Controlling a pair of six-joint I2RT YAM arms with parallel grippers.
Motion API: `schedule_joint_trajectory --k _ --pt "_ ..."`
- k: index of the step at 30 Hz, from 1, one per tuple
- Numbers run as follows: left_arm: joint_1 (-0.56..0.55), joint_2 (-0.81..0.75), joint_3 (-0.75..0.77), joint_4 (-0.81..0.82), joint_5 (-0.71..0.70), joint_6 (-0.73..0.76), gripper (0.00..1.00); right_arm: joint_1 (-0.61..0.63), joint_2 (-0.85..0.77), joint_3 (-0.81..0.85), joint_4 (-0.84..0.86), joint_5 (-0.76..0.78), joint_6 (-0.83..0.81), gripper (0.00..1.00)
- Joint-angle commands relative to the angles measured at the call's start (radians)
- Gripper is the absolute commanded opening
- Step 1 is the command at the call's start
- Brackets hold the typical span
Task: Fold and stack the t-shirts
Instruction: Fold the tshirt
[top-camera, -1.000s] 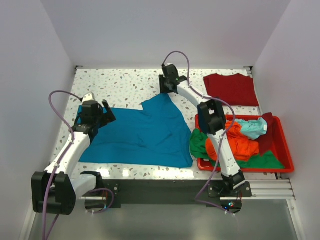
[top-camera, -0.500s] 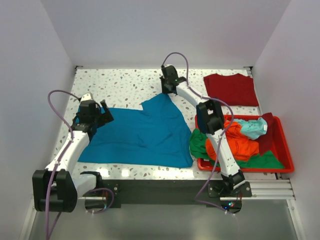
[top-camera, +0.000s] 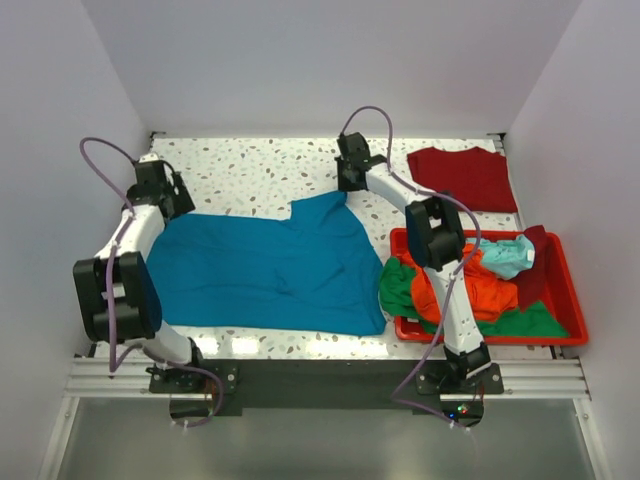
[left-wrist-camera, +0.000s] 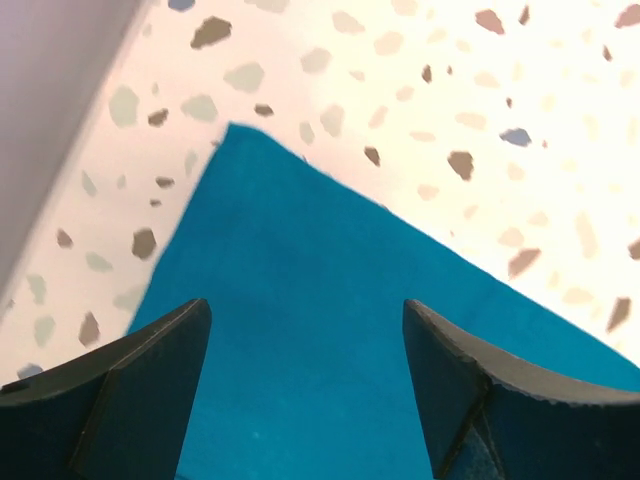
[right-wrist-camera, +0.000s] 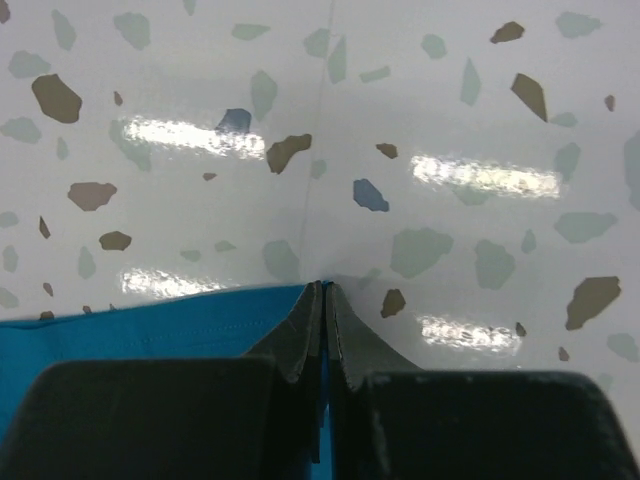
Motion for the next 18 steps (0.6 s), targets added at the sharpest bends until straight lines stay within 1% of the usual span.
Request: schedule_joint_trajectory --k 1,2,3,6,11,15,18 --pt "0.025 0.087 0.101 0.036 -0.064 0.088 0.81 -0.018 -0.1 -0.017 -0.004 0.037 0.013 0.0" --pt "0.03 0.107 0.127 0.036 -0.083 0.094 0.79 -0.023 -0.1 -0.017 -0.01 0.037 0.01 0.0" --pt "0.033 0.138 0.136 0.047 -0.094 0.096 0.74 -0.023 -0.1 -0.014 -0.02 0.04 0.008 0.0" --pt "0.042 0.184 0.162 0.082 -0.136 0.103 0.67 -0.026 -0.094 -0.01 -0.036 0.039 0.002 0.0" --pt "0.077 0.282 0.224 0.107 -0.166 0.105 0.64 -0.032 -0.08 -0.001 -0.079 0.047 -0.003 0.0" --pt "0.108 0.39 0.284 0.111 -0.145 0.109 0.55 -0.037 -0.084 0.006 -0.094 0.056 -0.006 0.0" --pt "0.117 0.433 0.322 0.118 -0.122 0.117 0.53 -0.04 -0.086 0.003 -0.102 0.062 -0.007 0.0"
